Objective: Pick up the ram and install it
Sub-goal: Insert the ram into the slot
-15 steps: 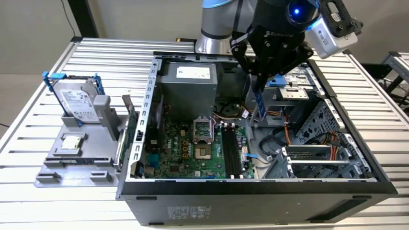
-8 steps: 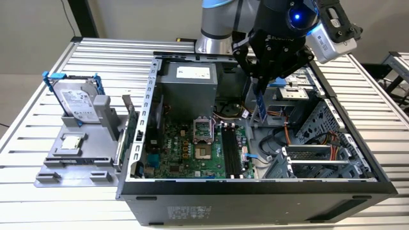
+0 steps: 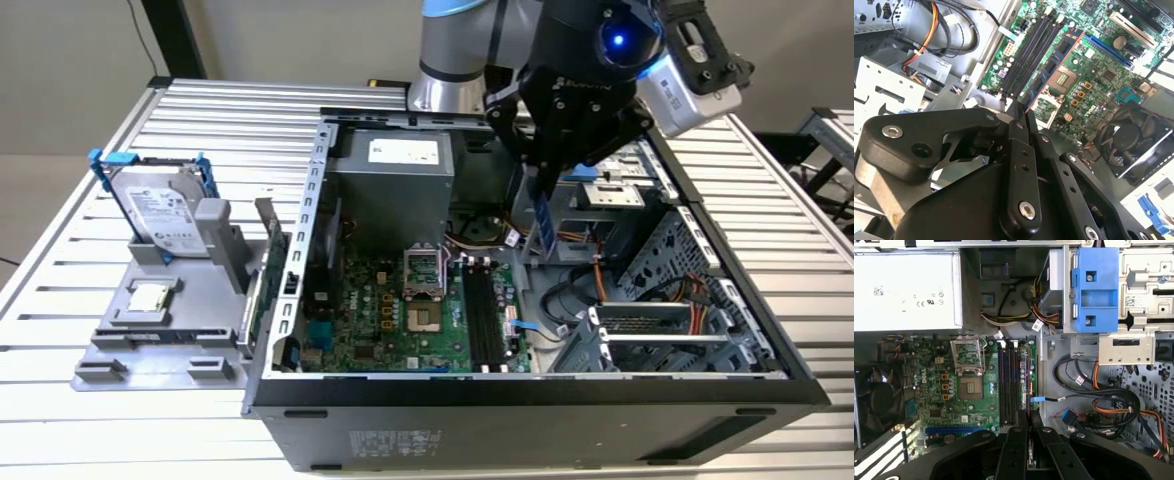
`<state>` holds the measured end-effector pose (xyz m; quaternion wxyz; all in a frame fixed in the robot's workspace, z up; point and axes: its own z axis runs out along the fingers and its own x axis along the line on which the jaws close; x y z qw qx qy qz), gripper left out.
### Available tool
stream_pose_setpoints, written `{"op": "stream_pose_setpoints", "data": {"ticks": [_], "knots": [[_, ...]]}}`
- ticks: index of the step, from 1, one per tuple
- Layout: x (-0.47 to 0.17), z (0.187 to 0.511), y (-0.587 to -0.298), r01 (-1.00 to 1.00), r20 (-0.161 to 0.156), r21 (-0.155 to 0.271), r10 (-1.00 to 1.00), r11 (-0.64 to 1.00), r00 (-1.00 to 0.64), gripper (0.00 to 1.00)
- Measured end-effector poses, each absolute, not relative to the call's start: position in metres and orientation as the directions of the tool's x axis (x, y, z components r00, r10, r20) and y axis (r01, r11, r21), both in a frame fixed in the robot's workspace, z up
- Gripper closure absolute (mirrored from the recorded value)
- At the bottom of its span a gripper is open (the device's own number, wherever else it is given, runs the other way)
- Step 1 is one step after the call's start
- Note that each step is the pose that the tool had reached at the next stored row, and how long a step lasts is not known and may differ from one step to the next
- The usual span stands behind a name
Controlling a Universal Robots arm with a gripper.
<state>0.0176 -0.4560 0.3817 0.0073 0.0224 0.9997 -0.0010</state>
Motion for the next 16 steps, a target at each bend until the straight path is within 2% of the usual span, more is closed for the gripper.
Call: {"op": "stream_pose_setpoints", "data": {"ticks": [16], "knots": [[0.018, 0.357, -0.456, 0.045, -0.018, -0.001, 0.045, 0.999, -0.999, 1.0]]}}
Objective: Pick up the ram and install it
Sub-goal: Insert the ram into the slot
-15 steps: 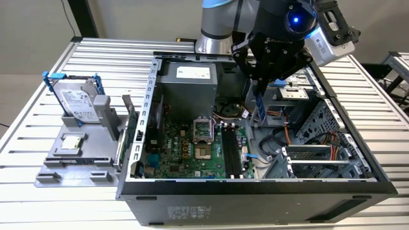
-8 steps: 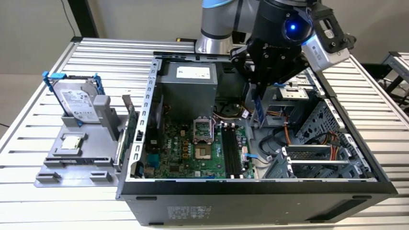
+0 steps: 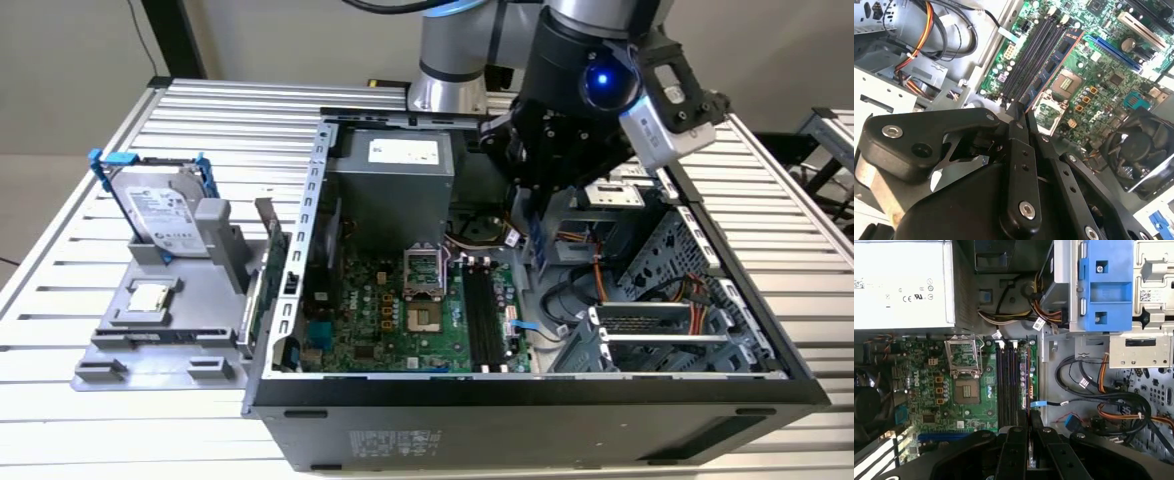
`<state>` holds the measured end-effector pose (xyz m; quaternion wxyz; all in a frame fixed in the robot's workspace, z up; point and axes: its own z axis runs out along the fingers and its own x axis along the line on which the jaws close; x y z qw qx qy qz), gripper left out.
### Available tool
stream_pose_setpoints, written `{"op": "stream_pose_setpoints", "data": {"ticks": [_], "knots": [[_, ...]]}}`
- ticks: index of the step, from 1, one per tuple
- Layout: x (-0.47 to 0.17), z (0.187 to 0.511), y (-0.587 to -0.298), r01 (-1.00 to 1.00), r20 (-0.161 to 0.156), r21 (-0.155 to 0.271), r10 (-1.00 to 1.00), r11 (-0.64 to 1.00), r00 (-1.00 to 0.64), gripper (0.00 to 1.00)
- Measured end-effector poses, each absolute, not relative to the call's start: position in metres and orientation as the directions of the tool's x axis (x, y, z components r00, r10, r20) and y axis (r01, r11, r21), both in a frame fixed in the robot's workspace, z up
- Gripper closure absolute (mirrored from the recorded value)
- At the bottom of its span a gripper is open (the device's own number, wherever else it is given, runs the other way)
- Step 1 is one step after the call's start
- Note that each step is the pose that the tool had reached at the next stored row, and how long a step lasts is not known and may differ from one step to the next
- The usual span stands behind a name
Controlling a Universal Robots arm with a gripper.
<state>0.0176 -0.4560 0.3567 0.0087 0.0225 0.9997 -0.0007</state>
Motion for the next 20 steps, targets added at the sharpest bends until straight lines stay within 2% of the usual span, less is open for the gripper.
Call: {"op": "stream_pose_setpoints", "data": {"ticks": [20], "knots": [[0.018, 0.321, -0.456, 0.064, -0.017, -0.001, 0.064, 0.998, -0.998, 1.0]]}}
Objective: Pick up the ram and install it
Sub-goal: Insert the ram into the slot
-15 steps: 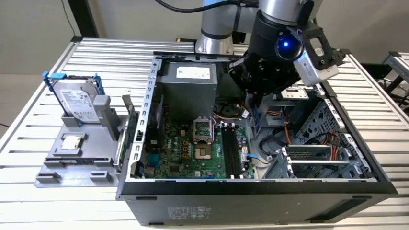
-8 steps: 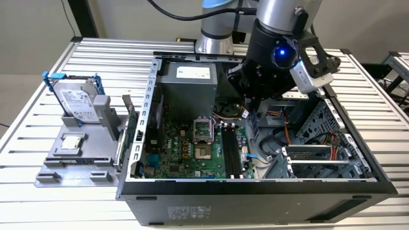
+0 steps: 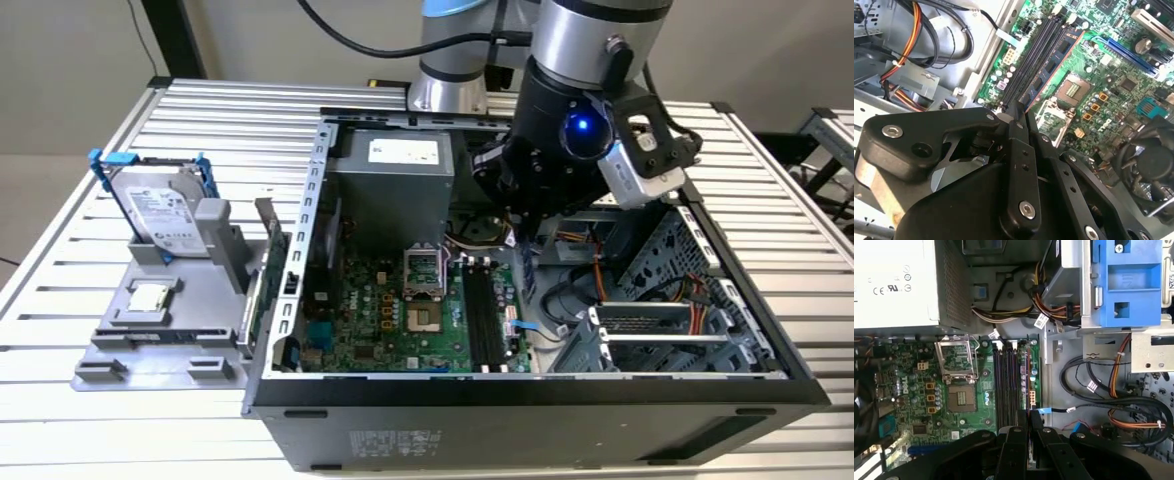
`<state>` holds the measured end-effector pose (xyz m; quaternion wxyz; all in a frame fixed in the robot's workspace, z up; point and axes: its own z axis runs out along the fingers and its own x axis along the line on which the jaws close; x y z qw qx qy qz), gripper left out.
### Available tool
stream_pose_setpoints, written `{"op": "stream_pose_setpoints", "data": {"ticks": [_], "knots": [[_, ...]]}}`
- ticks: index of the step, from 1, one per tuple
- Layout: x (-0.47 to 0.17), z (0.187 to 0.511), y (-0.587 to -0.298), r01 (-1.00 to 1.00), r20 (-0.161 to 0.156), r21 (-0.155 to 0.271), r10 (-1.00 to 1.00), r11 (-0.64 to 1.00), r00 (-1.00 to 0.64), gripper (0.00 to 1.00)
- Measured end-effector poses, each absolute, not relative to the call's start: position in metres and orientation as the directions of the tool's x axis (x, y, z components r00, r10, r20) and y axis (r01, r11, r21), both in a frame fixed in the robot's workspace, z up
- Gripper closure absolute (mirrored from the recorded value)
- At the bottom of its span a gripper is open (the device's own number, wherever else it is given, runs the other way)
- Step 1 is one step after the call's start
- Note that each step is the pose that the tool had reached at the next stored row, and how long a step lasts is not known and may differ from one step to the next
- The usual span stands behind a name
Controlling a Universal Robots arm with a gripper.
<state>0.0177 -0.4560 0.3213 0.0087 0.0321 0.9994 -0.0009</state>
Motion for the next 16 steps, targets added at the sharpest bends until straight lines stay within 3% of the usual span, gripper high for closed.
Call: {"op": "stream_pose_setpoints", "data": {"ticks": [16], "knots": [[0.018, 0.292, -0.456, 0.076, -0.017, -0.001, 0.076, 0.997, -0.997, 1.0]]}}
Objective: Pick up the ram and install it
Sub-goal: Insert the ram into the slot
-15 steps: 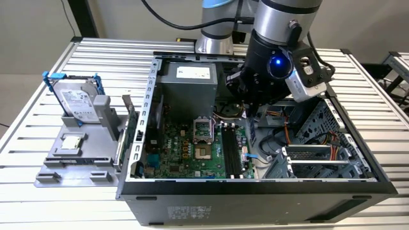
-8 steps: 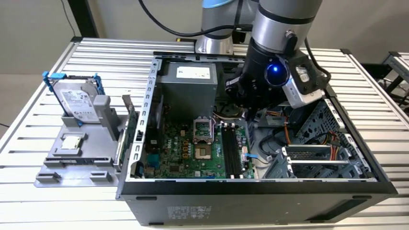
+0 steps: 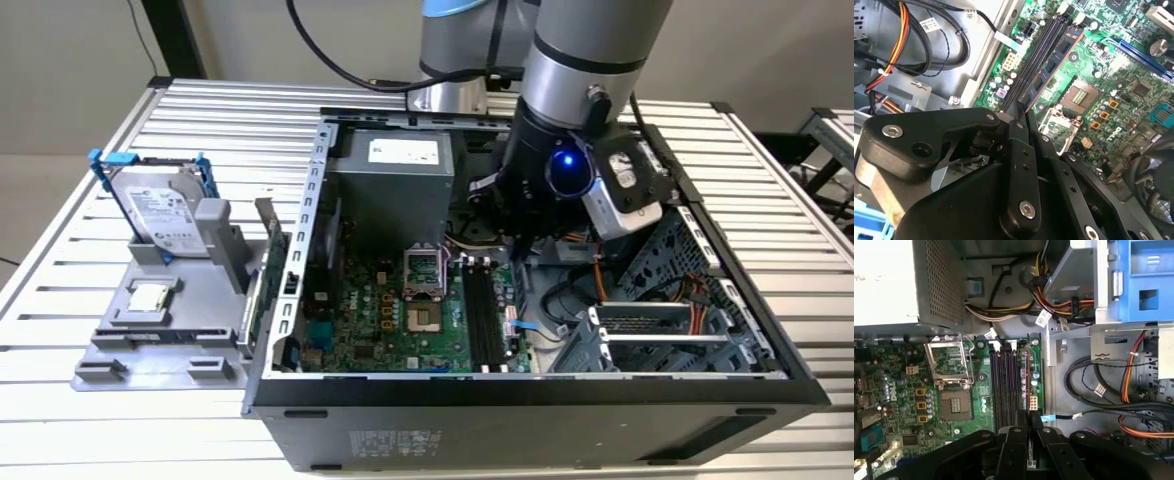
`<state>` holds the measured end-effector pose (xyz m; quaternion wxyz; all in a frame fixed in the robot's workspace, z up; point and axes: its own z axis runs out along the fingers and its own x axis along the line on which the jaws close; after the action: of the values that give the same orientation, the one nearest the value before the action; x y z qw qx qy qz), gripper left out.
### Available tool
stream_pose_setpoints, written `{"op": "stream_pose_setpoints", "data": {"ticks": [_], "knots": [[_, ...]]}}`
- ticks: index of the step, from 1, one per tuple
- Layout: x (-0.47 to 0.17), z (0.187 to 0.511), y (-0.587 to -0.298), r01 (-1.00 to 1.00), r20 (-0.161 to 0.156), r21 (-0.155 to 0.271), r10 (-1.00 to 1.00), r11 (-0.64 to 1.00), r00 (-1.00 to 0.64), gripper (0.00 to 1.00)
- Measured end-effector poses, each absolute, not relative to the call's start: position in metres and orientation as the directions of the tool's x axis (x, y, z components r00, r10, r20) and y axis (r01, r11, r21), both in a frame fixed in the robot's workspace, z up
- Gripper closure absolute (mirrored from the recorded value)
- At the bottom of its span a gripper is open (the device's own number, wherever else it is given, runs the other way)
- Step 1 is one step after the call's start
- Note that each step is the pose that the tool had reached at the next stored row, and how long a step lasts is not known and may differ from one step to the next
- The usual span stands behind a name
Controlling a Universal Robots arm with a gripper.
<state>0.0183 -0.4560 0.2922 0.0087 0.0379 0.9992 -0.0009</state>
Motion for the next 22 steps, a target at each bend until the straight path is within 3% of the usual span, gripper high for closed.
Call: {"op": "stream_pose_setpoints", "data": {"ticks": [22], "knots": [[0.017, 0.252, -0.454, 0.028, -0.019, -0.005, 0.028, 1.0, -0.999, 1.0]]}}
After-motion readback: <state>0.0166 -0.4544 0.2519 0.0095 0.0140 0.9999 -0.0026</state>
